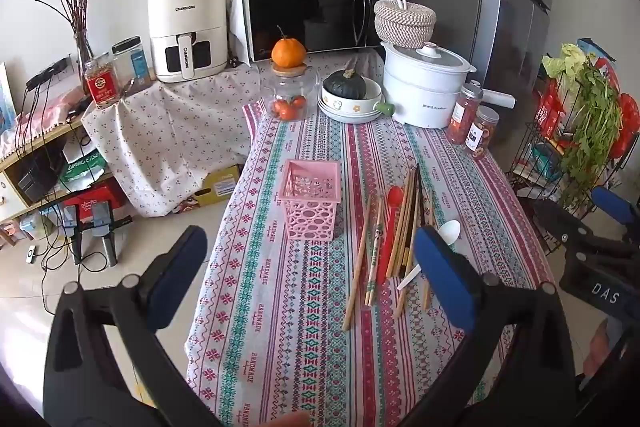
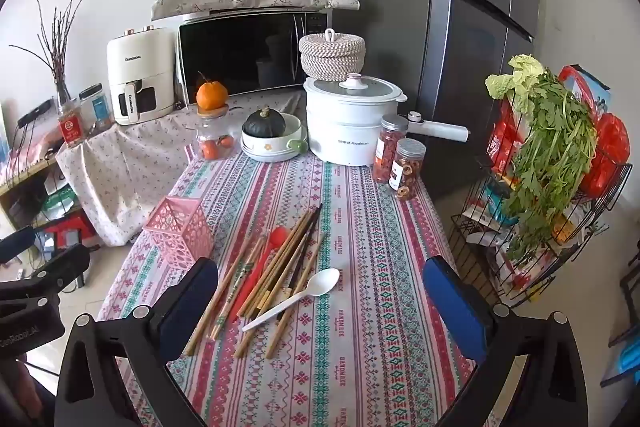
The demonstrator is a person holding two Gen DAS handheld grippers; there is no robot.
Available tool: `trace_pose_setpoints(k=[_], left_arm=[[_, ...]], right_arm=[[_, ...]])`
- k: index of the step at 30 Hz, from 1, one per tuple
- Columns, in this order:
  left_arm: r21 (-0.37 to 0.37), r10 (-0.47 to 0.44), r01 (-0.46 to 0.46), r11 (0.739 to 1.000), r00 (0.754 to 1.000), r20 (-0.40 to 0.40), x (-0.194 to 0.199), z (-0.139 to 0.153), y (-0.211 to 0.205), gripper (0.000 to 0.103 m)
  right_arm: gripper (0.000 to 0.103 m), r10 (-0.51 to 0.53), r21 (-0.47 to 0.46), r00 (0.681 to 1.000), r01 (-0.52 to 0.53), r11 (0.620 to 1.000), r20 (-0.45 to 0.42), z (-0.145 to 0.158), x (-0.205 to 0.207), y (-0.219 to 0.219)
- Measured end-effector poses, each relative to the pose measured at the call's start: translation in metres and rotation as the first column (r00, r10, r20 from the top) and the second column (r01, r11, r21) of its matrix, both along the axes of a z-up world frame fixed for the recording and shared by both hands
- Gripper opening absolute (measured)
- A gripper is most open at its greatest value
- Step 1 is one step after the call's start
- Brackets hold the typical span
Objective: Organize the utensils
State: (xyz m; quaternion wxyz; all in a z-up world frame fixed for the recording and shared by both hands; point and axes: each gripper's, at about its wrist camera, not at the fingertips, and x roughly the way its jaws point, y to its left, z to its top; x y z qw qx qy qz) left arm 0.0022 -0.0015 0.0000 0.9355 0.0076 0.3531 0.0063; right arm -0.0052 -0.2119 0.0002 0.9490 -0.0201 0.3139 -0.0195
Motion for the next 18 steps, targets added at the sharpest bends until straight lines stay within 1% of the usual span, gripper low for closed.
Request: trace_pose_setpoints(k=[1,2,3,4,18], left_arm=[[0.0,0.004,-0.004,1.0,1.0,0.025,-0.0032,0.001,-0.0028,0.103],[0.006,0.003,-0.003,1.0,1.0,0.03,-0.0043,0.0006,-0.0056,0.103],[-0.01,0.001,-0.001,1.0,0.999,0.033,-0.0048,0.0011,-0.0028,0.103],[-0.023,-0.004,0.004,1.0,1.0,0.027,-0.0038,0.0014,0.0025,0.103],[-0.009,-0.014,0.014,1.0,0.999,0.03,-0.0059,0.0013,-0.002,0.103]], right_arm=[[0.103,-0.001,0.004,1.0,0.001,1.0,0.005,-0.0005,0.0002,0.0008],[0.103,0.0,0.007,1.0,-0.001,1.0,0.016,-0.0004,-0.0002,0.001],[0.103,0.0,0.007,1.0,-0.001,1.0,0.014,-0.0007,0.0001,0.0015],[0.103,0.0,0.008,1.0,0.0,1.0,0.012,-0.0009,0.0003,0.002],[0.103,-0.011,0.025,1.0,0.011,1.0,0.012,-0.0031,0.0014,-0.0021]])
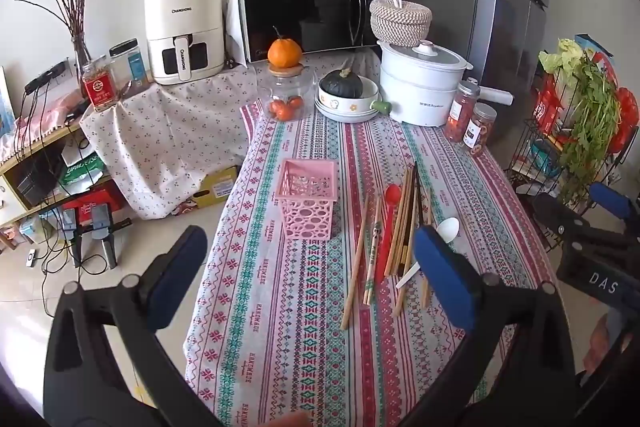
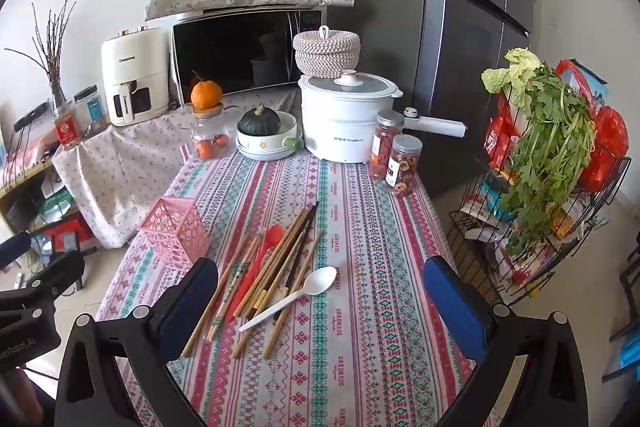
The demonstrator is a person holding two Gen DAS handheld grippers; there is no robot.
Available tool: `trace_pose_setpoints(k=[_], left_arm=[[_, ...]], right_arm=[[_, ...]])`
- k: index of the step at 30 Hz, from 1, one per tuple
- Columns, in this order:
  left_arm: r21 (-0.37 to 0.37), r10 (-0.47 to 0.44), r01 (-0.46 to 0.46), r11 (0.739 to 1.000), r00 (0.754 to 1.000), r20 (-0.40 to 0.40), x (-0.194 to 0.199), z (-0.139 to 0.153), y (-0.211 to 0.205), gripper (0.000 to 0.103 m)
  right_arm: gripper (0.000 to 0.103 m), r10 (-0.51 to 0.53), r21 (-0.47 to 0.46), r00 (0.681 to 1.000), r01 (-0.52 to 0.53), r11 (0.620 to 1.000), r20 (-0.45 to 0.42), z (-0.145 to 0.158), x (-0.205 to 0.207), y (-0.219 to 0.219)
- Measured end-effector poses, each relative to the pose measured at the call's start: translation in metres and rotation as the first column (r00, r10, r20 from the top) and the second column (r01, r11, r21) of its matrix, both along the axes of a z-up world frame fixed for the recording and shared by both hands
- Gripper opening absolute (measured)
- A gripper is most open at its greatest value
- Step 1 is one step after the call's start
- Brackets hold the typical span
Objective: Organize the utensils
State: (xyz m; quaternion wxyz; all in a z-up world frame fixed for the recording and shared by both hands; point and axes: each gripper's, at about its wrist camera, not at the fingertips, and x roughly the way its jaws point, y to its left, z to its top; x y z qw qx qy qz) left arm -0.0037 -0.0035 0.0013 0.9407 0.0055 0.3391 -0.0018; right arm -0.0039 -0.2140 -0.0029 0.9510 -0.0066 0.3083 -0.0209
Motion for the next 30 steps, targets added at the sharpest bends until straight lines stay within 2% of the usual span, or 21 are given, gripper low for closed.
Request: trace_pose_setpoints(k=[30], left_arm=[[-0.001,0.0,0.0,1.0,1.0,-0.007,-0.0012,-0.005,-0.0034,0.103]], right_arm=[[0.103,0.001,0.002,1.0,-0.001,1.0,-0.001,-0.0007,-0.0008,-0.0007]])
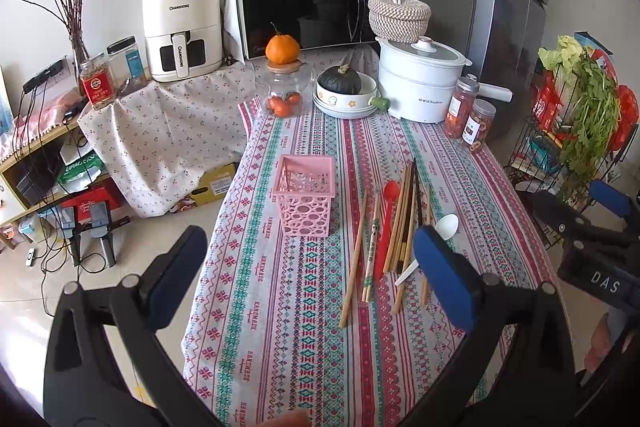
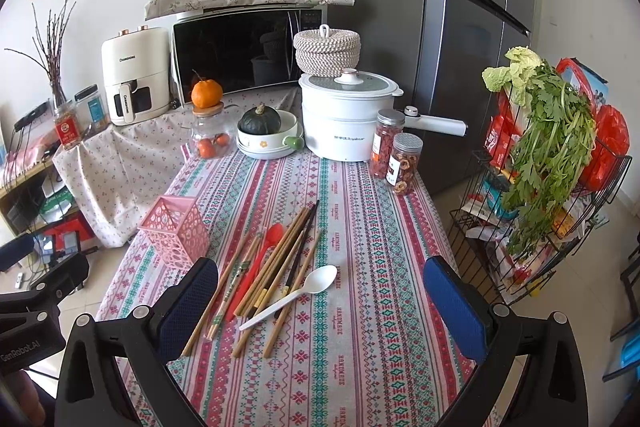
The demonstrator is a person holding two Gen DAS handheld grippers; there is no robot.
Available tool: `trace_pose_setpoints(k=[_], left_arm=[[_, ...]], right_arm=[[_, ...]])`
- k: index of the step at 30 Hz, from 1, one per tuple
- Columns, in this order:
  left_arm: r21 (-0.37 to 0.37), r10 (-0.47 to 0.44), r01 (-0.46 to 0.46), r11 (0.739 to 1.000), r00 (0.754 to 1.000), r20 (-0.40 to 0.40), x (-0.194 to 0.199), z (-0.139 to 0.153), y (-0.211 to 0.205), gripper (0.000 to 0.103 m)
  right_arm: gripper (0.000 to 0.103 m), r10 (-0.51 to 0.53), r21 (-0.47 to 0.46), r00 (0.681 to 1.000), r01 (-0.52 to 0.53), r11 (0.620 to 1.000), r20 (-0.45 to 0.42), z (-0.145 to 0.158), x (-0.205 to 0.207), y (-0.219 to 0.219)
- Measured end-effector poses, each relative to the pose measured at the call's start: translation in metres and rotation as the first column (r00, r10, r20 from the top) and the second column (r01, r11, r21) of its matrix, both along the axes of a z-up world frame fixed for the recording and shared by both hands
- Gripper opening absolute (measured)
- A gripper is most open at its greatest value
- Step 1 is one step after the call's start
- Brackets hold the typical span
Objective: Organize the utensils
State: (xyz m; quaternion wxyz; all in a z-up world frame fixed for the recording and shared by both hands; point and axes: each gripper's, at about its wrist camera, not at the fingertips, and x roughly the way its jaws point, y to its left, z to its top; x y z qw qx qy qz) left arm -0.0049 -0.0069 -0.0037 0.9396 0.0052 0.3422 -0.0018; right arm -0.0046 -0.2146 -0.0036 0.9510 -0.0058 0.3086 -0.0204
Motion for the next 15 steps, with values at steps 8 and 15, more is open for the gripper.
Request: trace_pose_setpoints(k=[8,15], left_arm=[[0.001,0.0,0.0,1.0,1.0,0.0,-0.001,-0.0004,-0.0012,0.103],[0.003,-0.002,0.002,1.0,1.0,-0.002,-0.0021,-0.0018,-0.0022,0.103]], right_arm=[[0.103,0.0,0.0,1.0,0.0,1.0,-0.001,-0.0001,0.0003,0.0006],[0.103,0.0,0.001,1.0,0.0,1.0,-0.001,-0.0005,0.0003,0.0007]])
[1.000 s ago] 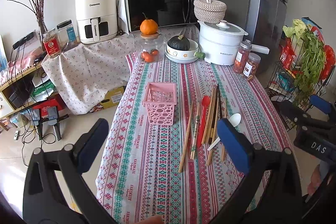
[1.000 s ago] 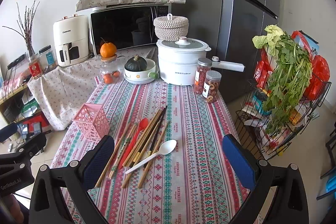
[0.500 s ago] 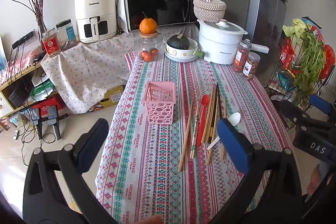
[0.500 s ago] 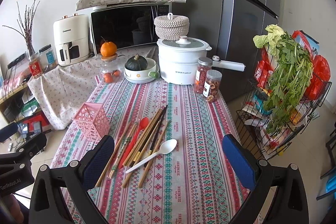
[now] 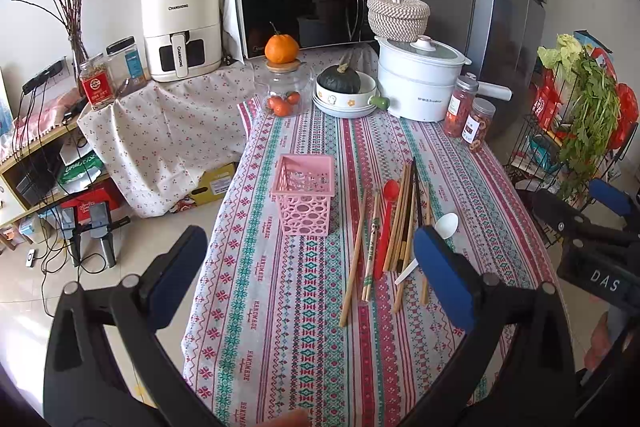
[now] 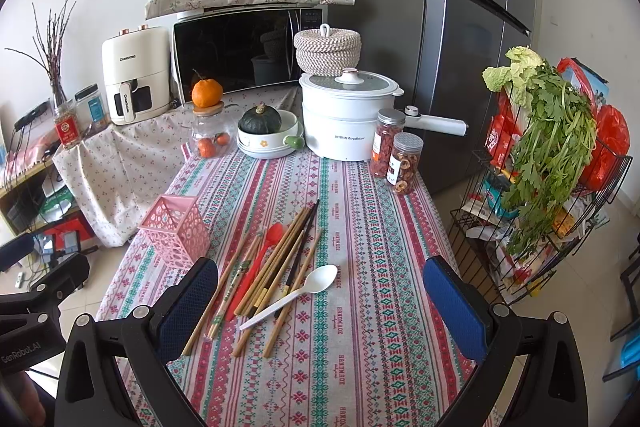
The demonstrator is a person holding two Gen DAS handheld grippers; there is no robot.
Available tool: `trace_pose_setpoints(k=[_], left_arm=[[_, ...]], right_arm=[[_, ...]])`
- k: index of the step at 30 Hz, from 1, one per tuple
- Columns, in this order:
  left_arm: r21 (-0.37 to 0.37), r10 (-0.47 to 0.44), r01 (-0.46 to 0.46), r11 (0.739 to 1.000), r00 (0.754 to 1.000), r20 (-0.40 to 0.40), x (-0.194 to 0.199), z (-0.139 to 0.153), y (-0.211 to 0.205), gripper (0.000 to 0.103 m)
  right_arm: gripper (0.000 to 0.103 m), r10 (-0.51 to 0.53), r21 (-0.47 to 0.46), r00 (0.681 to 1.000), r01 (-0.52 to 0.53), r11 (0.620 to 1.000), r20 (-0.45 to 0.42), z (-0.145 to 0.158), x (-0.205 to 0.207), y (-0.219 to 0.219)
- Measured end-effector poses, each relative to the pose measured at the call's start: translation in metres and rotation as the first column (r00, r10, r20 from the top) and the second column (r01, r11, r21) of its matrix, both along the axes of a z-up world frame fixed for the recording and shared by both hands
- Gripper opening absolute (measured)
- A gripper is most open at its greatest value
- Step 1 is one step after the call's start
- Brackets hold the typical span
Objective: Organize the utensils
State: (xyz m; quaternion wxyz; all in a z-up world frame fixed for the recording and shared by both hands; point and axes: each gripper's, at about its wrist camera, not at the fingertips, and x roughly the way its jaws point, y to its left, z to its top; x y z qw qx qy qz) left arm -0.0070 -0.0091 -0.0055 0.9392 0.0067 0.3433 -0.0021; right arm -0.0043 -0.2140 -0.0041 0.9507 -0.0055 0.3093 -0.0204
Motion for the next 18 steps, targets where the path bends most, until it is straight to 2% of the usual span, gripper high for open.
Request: trace_pose_setpoints(k=[18], left_arm=[[0.002,-0.01,0.01,1.0,1.0,-0.005,0.0,-0.0021,-0.0014,0.103]], right_arm=[[0.103,0.002,-0.001,1.0,-0.002,1.0,-0.005,-0.0016,-0.0002,0.0011]])
